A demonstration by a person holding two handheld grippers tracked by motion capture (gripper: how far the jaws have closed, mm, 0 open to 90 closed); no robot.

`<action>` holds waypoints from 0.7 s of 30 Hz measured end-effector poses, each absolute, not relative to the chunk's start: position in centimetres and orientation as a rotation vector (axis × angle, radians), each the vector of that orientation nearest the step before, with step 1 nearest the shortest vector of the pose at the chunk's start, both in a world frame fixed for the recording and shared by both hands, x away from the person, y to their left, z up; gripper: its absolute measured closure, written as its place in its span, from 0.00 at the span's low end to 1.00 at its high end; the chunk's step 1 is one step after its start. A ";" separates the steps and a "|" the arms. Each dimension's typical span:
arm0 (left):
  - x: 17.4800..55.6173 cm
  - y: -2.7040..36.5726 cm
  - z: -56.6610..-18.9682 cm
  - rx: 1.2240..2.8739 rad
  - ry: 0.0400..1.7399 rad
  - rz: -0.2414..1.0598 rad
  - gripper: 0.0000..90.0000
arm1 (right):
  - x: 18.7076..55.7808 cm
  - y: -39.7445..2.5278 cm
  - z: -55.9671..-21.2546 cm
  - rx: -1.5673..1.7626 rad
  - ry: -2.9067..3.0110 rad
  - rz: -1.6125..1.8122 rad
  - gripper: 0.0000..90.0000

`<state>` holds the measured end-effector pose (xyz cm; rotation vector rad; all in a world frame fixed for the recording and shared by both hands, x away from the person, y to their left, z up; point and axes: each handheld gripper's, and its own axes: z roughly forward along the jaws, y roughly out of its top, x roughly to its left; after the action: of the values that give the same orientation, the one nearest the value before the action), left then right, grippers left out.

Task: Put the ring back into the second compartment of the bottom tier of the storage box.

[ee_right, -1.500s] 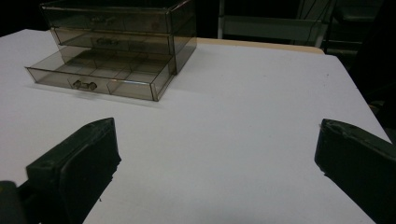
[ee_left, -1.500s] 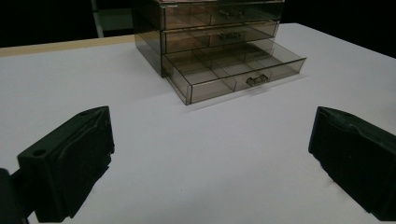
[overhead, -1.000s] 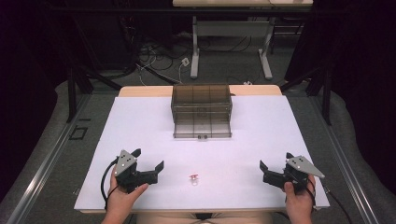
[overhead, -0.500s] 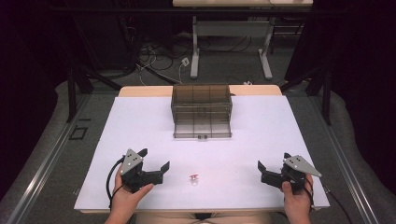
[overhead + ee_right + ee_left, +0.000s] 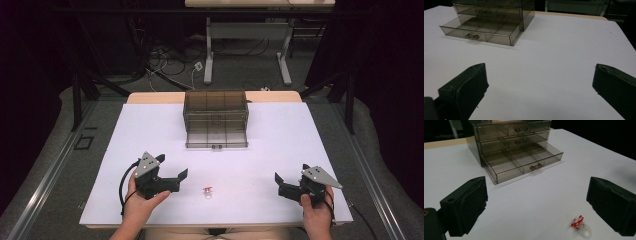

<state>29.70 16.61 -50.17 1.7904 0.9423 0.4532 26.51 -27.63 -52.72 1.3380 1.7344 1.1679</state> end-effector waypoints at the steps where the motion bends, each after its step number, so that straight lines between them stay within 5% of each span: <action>1: 29.8 16.5 -50.0 1.793 0.935 0.450 0.04 | 26.6 -27.6 -52.8 1.333 1.727 1.177 0.00; 21: 30.4 13.0 -49.0 1.916 0.818 0.416 0.01 | 26.7 -27.4 -52.9 1.339 1.750 1.169 0.00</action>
<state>30.44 13.02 -48.98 1.9163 0.8183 0.4160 26.68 -27.36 -52.94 1.3386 1.7505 1.1688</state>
